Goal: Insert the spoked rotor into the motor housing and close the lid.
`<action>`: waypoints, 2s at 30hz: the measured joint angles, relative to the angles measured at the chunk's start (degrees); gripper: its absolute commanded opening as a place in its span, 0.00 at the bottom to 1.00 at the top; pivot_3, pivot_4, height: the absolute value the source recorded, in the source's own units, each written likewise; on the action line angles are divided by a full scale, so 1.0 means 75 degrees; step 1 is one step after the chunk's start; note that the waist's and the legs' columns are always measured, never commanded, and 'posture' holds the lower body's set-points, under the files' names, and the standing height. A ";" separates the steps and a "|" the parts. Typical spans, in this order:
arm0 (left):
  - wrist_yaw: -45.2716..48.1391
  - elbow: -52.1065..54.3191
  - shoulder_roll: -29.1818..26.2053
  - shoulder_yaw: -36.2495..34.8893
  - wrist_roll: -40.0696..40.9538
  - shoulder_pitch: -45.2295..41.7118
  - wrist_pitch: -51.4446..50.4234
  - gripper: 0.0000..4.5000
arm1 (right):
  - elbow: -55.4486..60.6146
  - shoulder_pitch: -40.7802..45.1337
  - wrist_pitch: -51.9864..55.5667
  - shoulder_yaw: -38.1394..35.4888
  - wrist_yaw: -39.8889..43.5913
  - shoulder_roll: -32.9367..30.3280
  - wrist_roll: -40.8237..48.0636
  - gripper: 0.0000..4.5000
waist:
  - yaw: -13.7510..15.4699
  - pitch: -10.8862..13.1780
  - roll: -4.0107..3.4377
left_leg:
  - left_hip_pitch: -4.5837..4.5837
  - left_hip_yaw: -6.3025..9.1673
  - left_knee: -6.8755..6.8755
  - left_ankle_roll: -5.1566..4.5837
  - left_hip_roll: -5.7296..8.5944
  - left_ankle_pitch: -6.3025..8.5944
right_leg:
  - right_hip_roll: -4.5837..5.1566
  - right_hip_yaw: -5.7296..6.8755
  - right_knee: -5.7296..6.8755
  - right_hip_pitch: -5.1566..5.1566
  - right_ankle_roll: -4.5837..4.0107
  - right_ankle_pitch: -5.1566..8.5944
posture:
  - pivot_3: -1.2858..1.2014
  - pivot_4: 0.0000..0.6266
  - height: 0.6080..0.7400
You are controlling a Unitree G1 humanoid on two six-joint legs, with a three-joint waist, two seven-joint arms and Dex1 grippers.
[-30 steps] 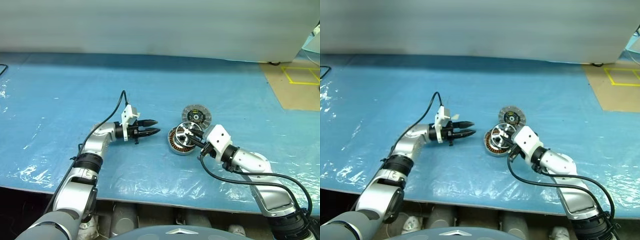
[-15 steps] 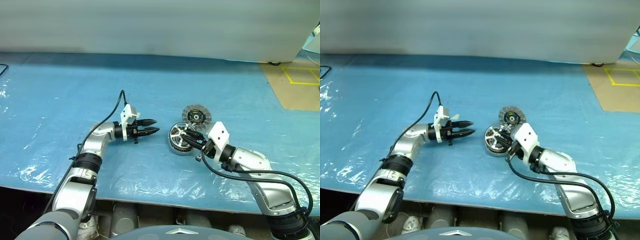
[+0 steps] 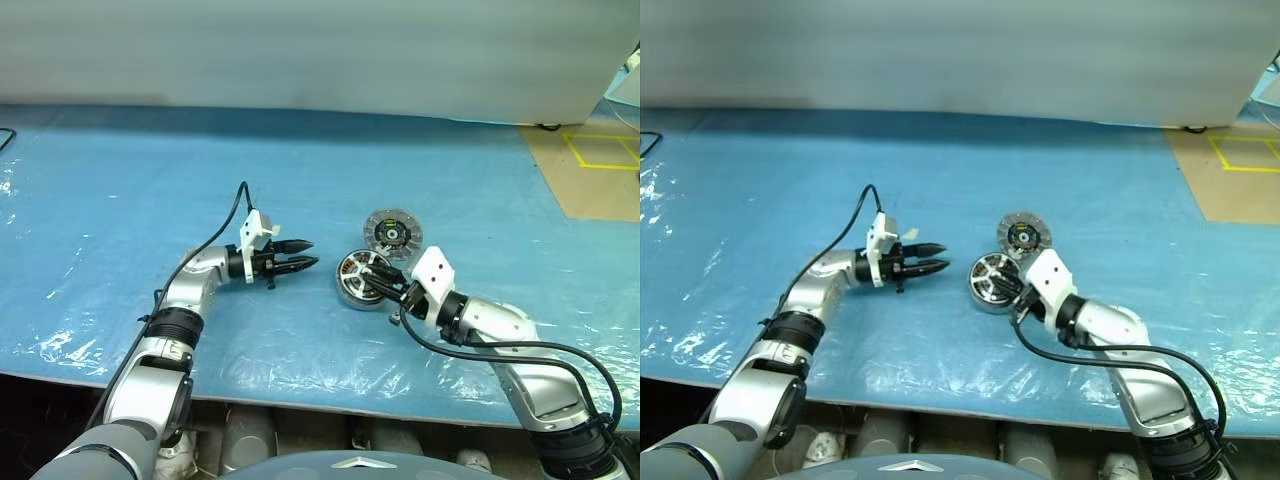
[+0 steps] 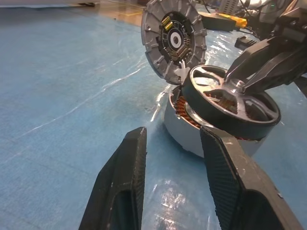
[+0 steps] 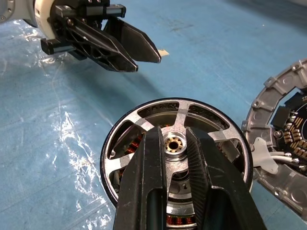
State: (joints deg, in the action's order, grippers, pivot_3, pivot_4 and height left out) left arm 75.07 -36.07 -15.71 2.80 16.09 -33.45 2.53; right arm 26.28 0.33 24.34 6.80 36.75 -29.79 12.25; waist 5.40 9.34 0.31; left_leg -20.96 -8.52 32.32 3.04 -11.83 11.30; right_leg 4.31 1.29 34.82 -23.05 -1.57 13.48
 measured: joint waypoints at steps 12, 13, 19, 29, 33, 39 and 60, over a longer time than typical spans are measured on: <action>0.0634 0.0444 -0.0354 0.0229 -0.0072 0.0476 0.0647 0.41 | -0.0152 0.0055 -0.0027 0.0076 -0.0117 0.0104 -0.0145 0.06 | -0.0004 0.0000 -0.0001 | 0.0004 -0.0001 0.0001 0.0000 -0.0001 0.0000 | 0.0000 -0.0001 0.0001 0.0000 -0.0016 0.0010 | 0.52 0.24 1.00; 0.0665 0.0443 -0.0376 0.0265 -0.0112 0.0517 0.0763 0.41 | -0.0199 0.0055 -0.0025 0.0079 -0.0118 0.0104 -0.0151 0.06 | -0.0005 0.0000 -0.0001 | 0.0004 -0.0001 0.0001 0.0000 -0.0001 0.0000 | 0.0000 -0.0001 0.0001 0.0000 -0.0016 0.0010 | 0.52 0.24 1.00; 0.0820 0.0411 -0.0403 0.0416 -0.0245 0.0584 0.1202 0.41 | -0.0320 0.0054 -0.0007 0.0089 -0.0114 0.0118 -0.0159 0.06 | 0.0002 -0.0001 -0.0001 | 0.0002 -0.0001 0.0001 0.0000 -0.0001 0.0000 | 0.0000 0.0000 0.0001 0.0000 -0.0016 0.0010 | 0.52 0.24 1.00; 0.0791 0.0279 -0.0201 0.0565 -0.0307 0.0667 0.1466 0.41 | -0.0449 -0.0137 0.0460 -0.0070 -0.0135 0.0684 0.0413 0.06 | -0.0010 -0.0001 -0.0001 | 0.0003 -0.0001 -0.0001 0.0000 -0.0001 0.0000 | 0.0000 -0.0001 0.0004 0.0000 -0.0016 0.0010 | 0.52 0.24 1.00; 0.0782 0.0199 -0.0176 0.0568 -0.0327 0.0666 0.1503 0.41 | -0.0451 -0.0137 0.0468 -0.0064 -0.0103 0.0610 0.0414 0.06 | -0.0003 -0.0001 -0.0002 | 0.0008 -0.0001 -0.0001 0.0001 -0.0002 0.0000 | 0.0000 0.0000 0.0006 0.0001 -0.0018 0.0011 | 0.52 0.24 1.00; 0.0741 0.0131 -0.0084 0.0582 -0.0393 0.0606 0.1512 0.41 | -0.0538 -0.0135 0.0348 -0.0045 -0.0057 0.0567 0.0375 0.52 | 0.0001 -0.0001 -0.0001 | 0.0008 -0.0001 0.0007 0.0001 -0.0002 0.0000 | 0.0001 -0.0002 0.0006 0.0005 -0.0018 0.0010 | 0.52 0.24 1.00; 0.0653 0.0143 0.0470 0.0599 -0.0121 -0.0335 0.0560 0.41 | -0.0058 -0.0676 0.0319 -0.0911 -0.0068 0.0386 0.1098 0.38 | 0.0015 -0.0001 -0.0001 | 0.0001 -0.0001 0.0011 -0.0002 -0.0001 -0.0001 | 0.0001 -0.0002 0.0006 0.0003 -0.0018 0.0011 | 0.52 0.24 1.00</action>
State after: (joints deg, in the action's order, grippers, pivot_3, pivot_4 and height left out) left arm 79.97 -34.99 -12.18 7.29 15.18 -35.96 6.73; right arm 25.85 -4.75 26.73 -0.03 36.24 -26.90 20.48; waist 5.51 9.33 0.29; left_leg -20.95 -8.53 32.41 3.03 -11.84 11.29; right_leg 4.32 1.27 34.86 -23.03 -1.71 13.56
